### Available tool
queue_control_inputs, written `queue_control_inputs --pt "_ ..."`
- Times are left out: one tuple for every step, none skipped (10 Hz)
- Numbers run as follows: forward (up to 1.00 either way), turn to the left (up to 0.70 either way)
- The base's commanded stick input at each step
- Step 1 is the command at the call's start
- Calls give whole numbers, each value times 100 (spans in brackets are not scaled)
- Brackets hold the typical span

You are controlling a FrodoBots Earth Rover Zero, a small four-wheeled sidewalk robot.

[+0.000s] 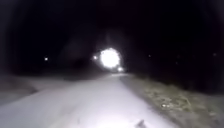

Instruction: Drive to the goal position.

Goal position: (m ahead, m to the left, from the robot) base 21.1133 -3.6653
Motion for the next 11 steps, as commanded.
queue_control_inputs --pt "100 33" --pt "100 5" --pt "100 0" --pt "100 0" --pt "100 0" --pt "100 0" --pt "100 0" --pt "100 0" --pt "100 0" --pt "100 0" --pt "100 0"
